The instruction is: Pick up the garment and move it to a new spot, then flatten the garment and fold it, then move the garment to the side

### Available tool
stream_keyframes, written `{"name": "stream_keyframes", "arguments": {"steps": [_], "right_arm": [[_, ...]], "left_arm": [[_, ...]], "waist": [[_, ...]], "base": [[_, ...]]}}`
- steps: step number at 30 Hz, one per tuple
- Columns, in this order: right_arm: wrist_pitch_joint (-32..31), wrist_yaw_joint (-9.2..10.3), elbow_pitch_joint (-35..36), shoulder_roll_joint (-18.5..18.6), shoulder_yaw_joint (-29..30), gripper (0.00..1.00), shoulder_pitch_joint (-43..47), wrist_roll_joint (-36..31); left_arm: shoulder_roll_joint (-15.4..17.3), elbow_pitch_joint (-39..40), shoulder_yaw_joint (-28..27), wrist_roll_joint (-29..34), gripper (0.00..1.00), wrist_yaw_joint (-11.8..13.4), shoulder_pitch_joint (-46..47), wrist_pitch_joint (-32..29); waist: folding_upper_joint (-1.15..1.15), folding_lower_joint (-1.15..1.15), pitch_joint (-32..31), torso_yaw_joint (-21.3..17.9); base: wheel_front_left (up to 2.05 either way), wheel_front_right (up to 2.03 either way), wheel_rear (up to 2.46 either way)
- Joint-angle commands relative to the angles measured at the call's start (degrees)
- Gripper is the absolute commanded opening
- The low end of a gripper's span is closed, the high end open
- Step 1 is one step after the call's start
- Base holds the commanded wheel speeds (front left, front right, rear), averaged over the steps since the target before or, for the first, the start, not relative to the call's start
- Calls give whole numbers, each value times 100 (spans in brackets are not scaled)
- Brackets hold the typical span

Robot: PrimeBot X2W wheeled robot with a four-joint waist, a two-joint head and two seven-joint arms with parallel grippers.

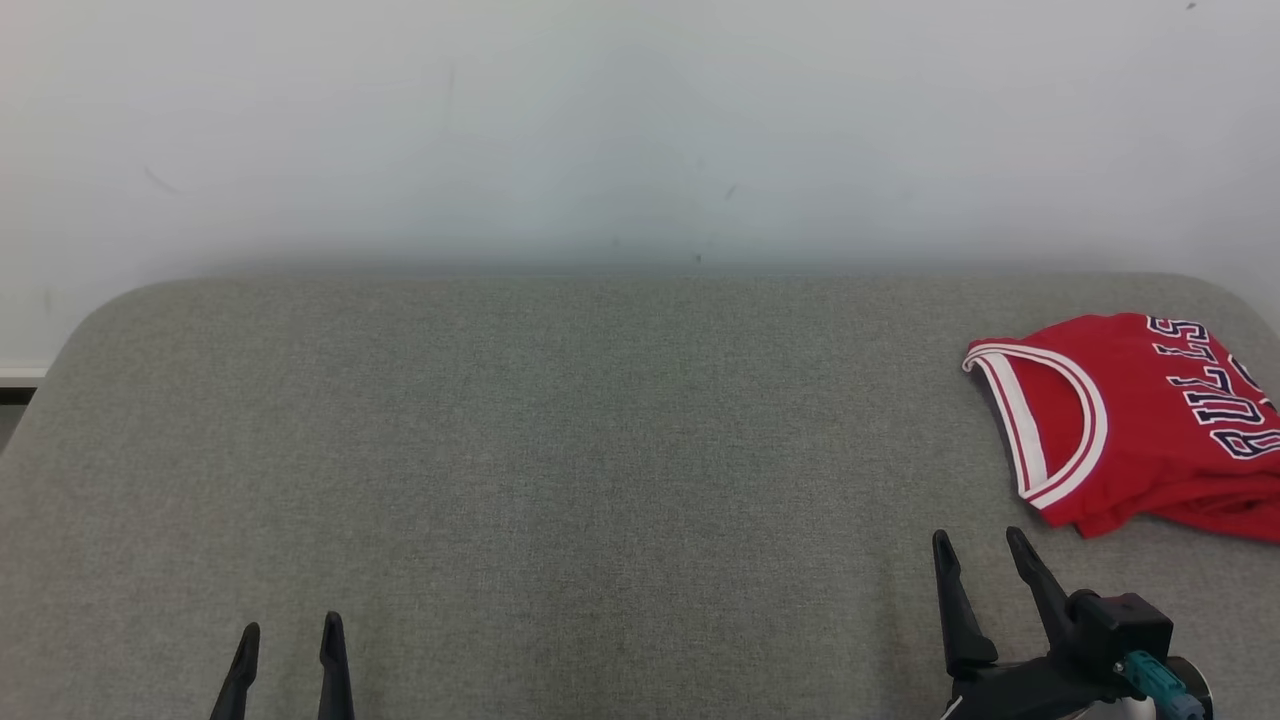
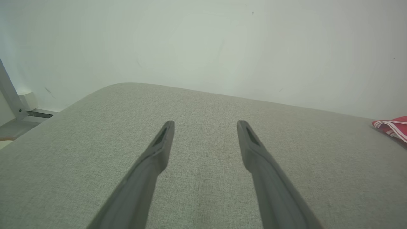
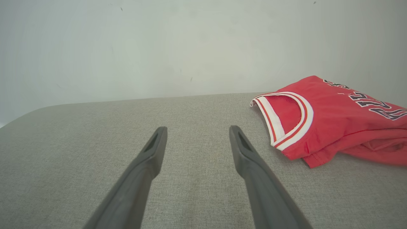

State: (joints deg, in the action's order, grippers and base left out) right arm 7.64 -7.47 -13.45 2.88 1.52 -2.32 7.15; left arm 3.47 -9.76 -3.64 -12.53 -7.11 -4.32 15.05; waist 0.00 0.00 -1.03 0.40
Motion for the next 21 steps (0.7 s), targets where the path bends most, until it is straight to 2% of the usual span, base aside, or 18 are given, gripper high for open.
{"name": "stream_keyframes", "arguments": {"steps": [1,4,5,10,21], "right_arm": [[-2,-1,23,-1,2,100,31,36],[-23,-1,29,-2,-2,100,37,40],[-34,-1,29,-2,-7,0,39,46],[-36,0,-221,-9,11,0,70,117],[-173,0,-50,-7,33,0,128,1496]], "left_arm": [[-31,27,-10,42,100,-18,47,17],[-37,35,-16,46,100,-20,30,17],[-37,43,-21,40,0,-21,26,17],[-43,-208,-14,-113,0,2,-41,-45],[-44,-203,-111,-1386,0,-5,105,-478]], "waist": [[0,0,-1,-2],[0,0,0,-2],[0,0,0,-2],[0,0,1,-2],[0,0,11,-6]], "base": [[0,0,0],[0,0,0],[0,0,0],[0,0,0],[0,0,0]]}}
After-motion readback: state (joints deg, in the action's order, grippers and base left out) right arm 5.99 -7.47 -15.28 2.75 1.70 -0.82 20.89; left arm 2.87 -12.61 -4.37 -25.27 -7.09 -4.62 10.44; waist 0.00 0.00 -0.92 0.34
